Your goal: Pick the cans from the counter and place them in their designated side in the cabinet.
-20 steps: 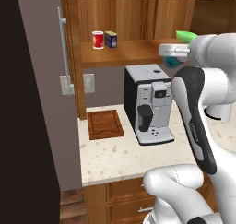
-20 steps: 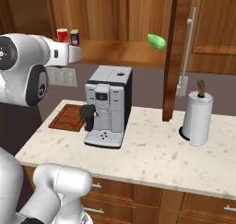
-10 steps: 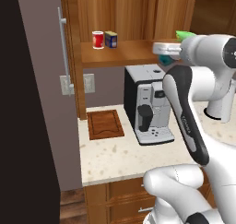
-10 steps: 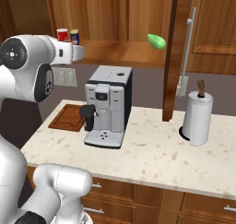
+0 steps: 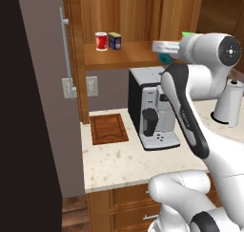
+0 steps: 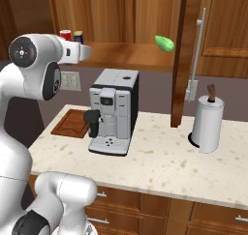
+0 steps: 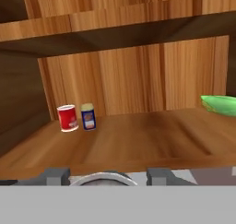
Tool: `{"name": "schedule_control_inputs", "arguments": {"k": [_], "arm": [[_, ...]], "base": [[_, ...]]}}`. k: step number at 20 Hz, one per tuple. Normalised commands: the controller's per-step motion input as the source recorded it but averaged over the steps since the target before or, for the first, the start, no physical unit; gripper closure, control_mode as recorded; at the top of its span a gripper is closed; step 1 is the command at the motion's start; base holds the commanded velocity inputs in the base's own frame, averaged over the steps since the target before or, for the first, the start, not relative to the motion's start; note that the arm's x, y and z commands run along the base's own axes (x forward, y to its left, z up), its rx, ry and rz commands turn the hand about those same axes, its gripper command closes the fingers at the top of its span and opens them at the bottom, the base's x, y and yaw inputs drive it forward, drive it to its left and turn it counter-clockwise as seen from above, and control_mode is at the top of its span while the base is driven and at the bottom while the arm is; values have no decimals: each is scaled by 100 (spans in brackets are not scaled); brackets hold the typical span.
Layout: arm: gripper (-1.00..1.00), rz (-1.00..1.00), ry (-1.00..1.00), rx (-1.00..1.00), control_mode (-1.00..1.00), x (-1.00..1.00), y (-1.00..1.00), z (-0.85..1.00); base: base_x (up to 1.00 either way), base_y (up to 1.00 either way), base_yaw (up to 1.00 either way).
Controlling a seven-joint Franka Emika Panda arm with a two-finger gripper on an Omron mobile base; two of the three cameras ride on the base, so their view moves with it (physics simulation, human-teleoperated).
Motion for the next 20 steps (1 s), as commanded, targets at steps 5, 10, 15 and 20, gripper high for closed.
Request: {"name": "schedule_control_inputs", "arguments": {"k": [5, 10, 15, 20], "arm": [[100, 0, 0, 2, -100, 33, 4, -1], [100, 0, 0, 1, -100, 33, 1, -4], [100, 0, 0, 2, -100, 35, 4, -4], [100, 0, 0, 2, -100, 35, 3, -4]], "base": [[0, 0, 0], [0, 0, 0], [0, 0, 0], [0, 0, 0]]}}
